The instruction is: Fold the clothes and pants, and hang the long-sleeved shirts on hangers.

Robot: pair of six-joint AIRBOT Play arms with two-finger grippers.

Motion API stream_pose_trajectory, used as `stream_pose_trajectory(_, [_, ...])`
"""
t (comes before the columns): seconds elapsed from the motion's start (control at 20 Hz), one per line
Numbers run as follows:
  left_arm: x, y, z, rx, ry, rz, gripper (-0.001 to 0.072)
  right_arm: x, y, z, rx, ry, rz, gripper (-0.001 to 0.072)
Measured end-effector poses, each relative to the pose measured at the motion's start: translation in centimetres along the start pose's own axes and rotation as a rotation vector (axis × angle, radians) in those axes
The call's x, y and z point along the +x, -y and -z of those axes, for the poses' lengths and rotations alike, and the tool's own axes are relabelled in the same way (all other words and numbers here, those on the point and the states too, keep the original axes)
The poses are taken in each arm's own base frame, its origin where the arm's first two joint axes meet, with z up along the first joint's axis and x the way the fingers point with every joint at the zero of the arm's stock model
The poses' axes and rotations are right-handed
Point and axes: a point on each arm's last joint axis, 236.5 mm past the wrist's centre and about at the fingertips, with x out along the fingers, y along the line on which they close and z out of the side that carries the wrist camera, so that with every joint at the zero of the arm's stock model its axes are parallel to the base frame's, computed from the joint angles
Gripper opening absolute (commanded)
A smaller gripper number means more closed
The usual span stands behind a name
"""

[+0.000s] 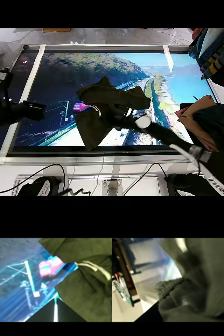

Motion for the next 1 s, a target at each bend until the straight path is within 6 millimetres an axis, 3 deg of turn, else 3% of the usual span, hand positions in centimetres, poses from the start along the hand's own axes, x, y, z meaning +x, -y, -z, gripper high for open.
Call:
stream_pose_trajectory(0.1, [1.5,0.1,2.5,-0.075,-0.057,0.020,0.0041,-2.8,-1.7,-4.3,-0.110,0.080,-0.016,0.0038])
stream_pose_trajectory(0.15, [2.6,0.6,4.2,-0.135,-0.091,0.046,0.0105,-4.2,-2.1,-6.0,-0.154,0.112,-0.012,0.0038])
stream_pose_trajectory(0.2, [3.5,1.4,5.8,-0.197,-0.124,0.081,0.0300,-5.7,-2.3,-7.6,-0.195,0.146,-0.003,0.0038])
stream_pose_trajectory(0.25, [4.6,2.6,7.5,-0.268,-0.154,0.131,0.0544,-6.9,-2.3,-8.8,-0.226,0.170,0.010,0.0038])
stream_pose_trajectory(0.3, [5.4,4.1,9.3,-0.332,-0.188,0.185,0.0583,-7.9,-2.0,-9.7,-0.255,0.185,0.029,0.0038])
stream_pose_trajectory(0.45, [7.2,8.9,14.6,-0.479,-0.304,0.335,0.0579,-9.5,-1.3,-11.0,-0.308,0.202,0.074,0.0038])
stream_pose_trajectory(0.6, [8.2,13.2,18.2,-0.524,-0.373,0.426,0.0578,-10.1,-0.8,-11.5,-0.334,0.209,0.098,0.0038])
stream_pose_trajectory(0.85, [9.6,18.3,18.8,-0.539,-0.338,0.496,0.0578,-10.4,-0.6,-11.8,-0.347,0.212,0.112,0.0038])
stream_pose_trajectory(1.0, [10.5,20.9,20.3,-0.561,-0.396,0.506,0.0579,-10.5,-0.5,-11.8,-0.350,0.212,0.115,0.0038])
